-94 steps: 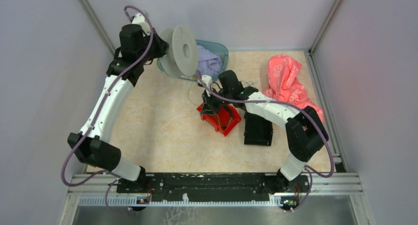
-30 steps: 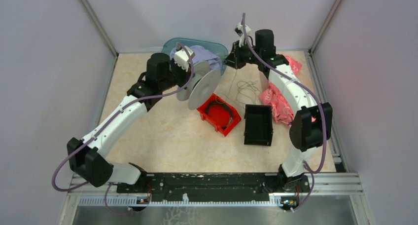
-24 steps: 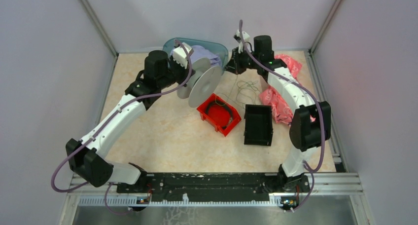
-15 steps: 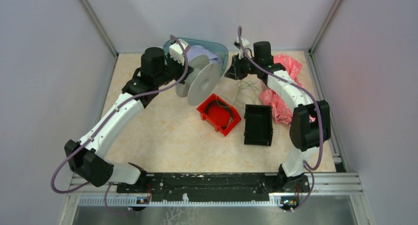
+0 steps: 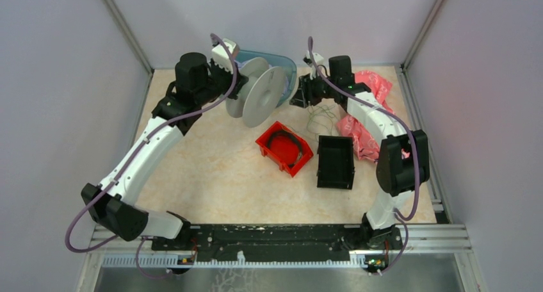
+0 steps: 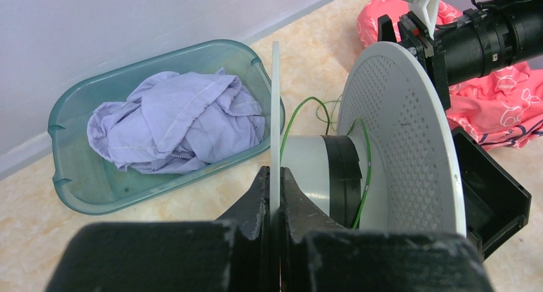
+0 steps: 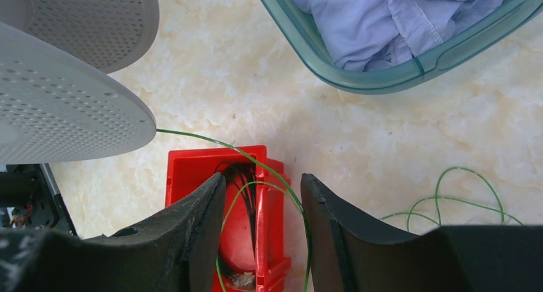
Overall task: Wrap the cables
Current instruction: Wrap the cable around the cable reel.
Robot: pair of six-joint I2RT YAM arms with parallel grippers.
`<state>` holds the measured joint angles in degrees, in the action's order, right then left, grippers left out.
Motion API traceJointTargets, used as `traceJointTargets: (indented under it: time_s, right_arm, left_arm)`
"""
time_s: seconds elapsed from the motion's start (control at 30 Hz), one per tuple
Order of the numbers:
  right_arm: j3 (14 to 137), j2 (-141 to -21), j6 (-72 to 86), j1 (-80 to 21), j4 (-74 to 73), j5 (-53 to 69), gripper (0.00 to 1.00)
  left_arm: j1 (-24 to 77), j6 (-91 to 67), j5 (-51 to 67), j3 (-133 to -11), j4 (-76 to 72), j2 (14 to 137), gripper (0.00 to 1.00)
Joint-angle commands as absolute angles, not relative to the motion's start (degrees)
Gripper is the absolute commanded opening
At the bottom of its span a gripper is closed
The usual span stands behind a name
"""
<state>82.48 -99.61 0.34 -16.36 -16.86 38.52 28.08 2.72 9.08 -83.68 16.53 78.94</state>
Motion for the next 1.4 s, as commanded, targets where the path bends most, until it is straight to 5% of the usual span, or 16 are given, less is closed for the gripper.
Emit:
traceJointTargets:
  time_s: [0.0, 0.83, 1.37]
  right_arm:
    - [83.65, -98.22, -2.34, -16.07, -17.46, 37.29, 0.48]
    - [78.68, -95.75, -2.56, -15.64, -16.06, 29.22, 0.45]
    - [79.18, -98.60, -0.35, -16.59, -15.74, 29.03, 0.03]
  left_arm:
    - [27.71, 0.67, 8.95, -86.54, 13.36, 79.02, 0.00]
    - [25.44, -1.91, 9.46, -86.93, 14.15, 78.03, 0.00]
    - [25.13, -5.47, 7.97, -88.54, 14.11, 79.90, 0.00]
